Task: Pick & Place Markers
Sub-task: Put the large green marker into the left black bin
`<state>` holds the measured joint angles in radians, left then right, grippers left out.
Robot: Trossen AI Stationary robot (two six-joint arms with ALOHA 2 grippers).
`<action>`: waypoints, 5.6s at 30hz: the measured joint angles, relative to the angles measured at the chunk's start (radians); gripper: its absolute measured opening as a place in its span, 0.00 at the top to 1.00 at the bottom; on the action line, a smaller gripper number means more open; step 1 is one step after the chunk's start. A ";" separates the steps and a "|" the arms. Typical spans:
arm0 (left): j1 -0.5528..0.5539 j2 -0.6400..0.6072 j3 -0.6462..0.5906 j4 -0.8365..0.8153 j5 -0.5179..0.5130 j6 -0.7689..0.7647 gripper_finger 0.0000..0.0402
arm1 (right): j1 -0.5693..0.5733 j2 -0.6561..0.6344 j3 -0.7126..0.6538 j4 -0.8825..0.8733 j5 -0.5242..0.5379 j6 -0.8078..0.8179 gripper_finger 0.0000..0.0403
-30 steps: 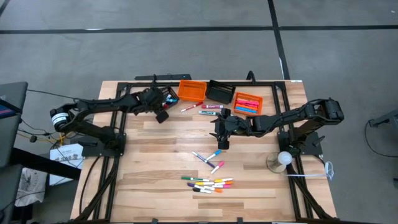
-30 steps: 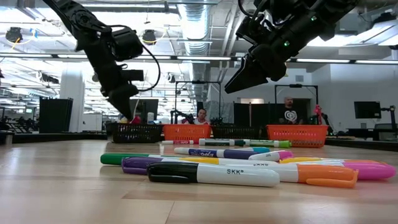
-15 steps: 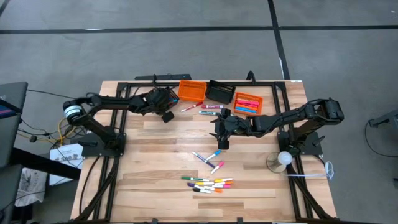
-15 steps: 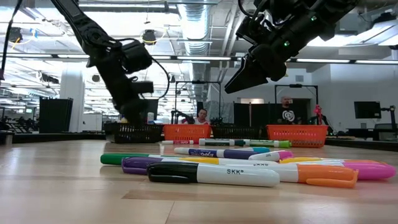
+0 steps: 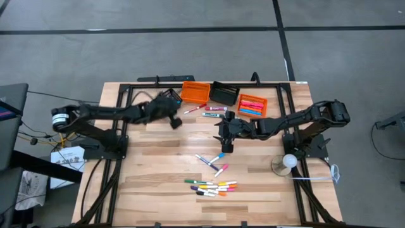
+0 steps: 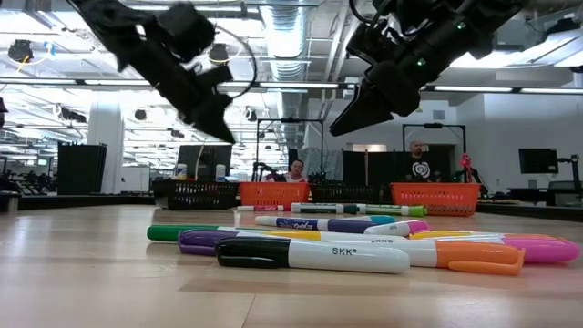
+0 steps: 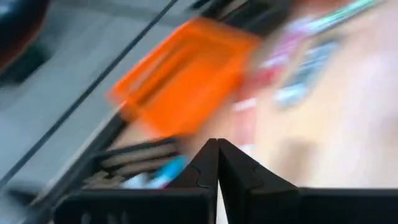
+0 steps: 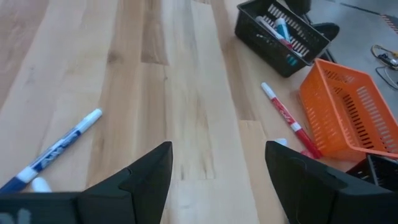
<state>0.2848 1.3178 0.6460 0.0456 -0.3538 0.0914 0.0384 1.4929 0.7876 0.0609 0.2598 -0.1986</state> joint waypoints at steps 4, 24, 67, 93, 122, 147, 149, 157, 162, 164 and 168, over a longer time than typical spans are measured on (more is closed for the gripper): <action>-0.162 -0.032 -0.075 0.111 0.095 -0.021 0.98 | 0.030 0.000 0.000 -0.015 0.001 -0.012 0.38; -0.295 -0.033 -0.173 0.260 0.175 -0.127 0.67 | -0.013 0.000 -0.001 -0.076 0.013 0.037 0.38; -0.330 -0.032 -0.173 0.322 0.199 -0.187 0.68 | -0.329 0.378 0.190 -0.088 -0.070 -0.071 0.38; -0.330 -0.032 -0.173 0.322 0.199 -0.186 0.68 | -0.295 0.377 0.191 -0.195 -0.109 -0.103 0.61; -0.322 0.115 -0.166 0.340 0.072 -0.067 0.66 | -0.160 0.378 0.361 -0.412 -0.170 -0.099 0.88; -0.323 0.223 -0.102 0.337 0.090 -0.042 0.65 | -0.029 0.378 0.492 -0.450 -0.076 -0.165 0.87; -0.323 0.223 -0.102 0.339 0.090 -0.043 0.65 | -0.025 0.378 0.500 -0.450 -0.077 -0.169 0.87; -0.323 0.223 -0.102 0.345 0.109 -0.042 0.74 | -0.028 0.377 0.509 -0.452 -0.078 -0.177 0.87; -0.323 0.223 -0.103 0.352 0.127 -0.038 0.85 | -0.028 0.377 0.509 -0.452 -0.080 -0.183 0.87; -0.323 0.223 -0.103 0.353 0.127 -0.038 0.86 | -0.028 0.377 0.509 -0.452 -0.079 -0.191 0.87; -0.323 0.223 -0.103 0.354 0.126 -0.037 0.86 | -0.028 0.377 0.509 -0.450 -0.076 -0.199 0.84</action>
<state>-0.0380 1.5406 0.5434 0.3995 -0.2276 0.0540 0.0109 1.8702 1.2968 -0.3889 0.1837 -0.3978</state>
